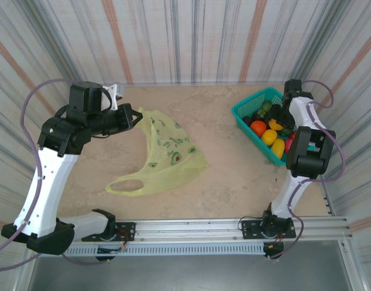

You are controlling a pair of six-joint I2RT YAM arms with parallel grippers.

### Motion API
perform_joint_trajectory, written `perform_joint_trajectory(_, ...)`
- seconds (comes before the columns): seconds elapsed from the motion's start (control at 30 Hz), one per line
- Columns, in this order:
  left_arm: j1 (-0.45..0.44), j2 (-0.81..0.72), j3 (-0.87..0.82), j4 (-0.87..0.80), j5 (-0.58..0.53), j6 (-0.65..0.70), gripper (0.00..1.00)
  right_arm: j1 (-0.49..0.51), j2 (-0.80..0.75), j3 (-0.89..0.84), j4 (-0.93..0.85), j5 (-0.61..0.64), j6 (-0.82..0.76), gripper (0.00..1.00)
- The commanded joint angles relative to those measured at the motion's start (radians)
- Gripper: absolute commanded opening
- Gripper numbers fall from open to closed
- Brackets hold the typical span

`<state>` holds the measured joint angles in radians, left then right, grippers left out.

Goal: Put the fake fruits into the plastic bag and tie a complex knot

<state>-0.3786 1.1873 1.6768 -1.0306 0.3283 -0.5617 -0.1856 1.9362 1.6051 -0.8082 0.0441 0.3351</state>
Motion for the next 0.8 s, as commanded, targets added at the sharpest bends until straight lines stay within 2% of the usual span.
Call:
perform_joint_trajectory(0.0, 0.007, -0.015, -0.037, 0.058, 0.058, -0.032, 0.00, -0.005, 0.051, 0.034, -0.032, -0.032, 0.001, 0.69)
perform_joint_trajectory(0.2, 0.007, -0.021, 0.007, 0.034, 0.025, -0.055, 0.00, -0.004, -0.010, 0.021, 0.005, -0.037, -0.010, 0.67)
perform_joint_trajectory(0.37, 0.007, -0.041, 0.027, -0.004, -0.032, -0.060, 0.00, 0.025, -0.119, 0.016, 0.014, -0.073, 0.032, 0.66)
perform_joint_trajectory(0.6, 0.007, -0.030, 0.074, -0.053, -0.018, -0.041, 0.00, 0.239, -0.347, -0.002, 0.024, -0.094, 0.057, 0.64)
perform_joint_trajectory(0.77, 0.007, -0.012, 0.128, -0.103, -0.007, -0.002, 0.00, 0.439, -0.525, -0.061, 0.101, -0.245, 0.092, 0.63)
